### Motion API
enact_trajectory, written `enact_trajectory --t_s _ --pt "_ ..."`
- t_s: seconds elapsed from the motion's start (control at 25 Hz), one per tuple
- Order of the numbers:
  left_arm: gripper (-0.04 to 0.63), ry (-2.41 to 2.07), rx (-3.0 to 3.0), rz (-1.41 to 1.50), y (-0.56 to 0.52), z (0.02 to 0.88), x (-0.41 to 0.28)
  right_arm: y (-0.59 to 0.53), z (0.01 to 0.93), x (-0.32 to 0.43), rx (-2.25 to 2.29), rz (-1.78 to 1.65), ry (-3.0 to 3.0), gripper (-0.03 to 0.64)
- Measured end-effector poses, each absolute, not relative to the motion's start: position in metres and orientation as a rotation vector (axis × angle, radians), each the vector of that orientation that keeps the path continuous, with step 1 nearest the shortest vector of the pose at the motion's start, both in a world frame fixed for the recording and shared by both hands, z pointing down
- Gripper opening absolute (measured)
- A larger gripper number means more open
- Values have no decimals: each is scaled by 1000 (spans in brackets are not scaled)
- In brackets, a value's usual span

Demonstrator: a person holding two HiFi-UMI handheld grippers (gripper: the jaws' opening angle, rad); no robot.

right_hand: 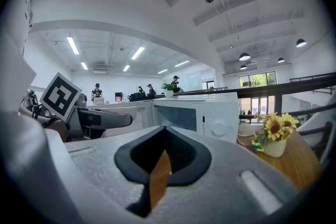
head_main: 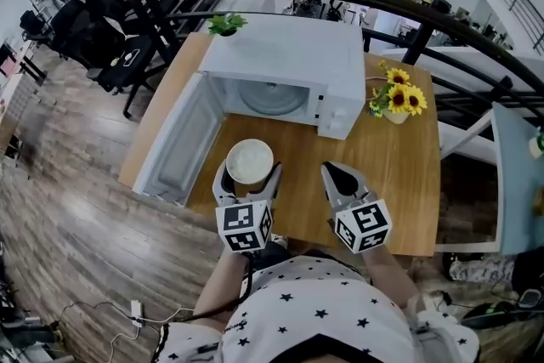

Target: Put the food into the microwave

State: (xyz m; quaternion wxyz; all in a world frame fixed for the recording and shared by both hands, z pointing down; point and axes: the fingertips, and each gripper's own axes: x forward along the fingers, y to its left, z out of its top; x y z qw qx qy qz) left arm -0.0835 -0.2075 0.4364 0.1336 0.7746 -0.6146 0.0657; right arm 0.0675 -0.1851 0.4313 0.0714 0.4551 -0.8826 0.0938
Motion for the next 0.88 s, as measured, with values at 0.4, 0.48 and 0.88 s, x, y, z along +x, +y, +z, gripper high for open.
enact_trajectory --t_s 0.4,0.48,0.88 --pt "469 -1711 2288 259 -280 450 -88 -244 437 59 1429 317 -2611 6" --pt "469 -1696 2292 275 -292 456 -89 -253 441 58 1439 330 -2598 6" --pt "469 -1651 2289 338 -336 478 -96 -286 454 48 1434 358 -2556 6"
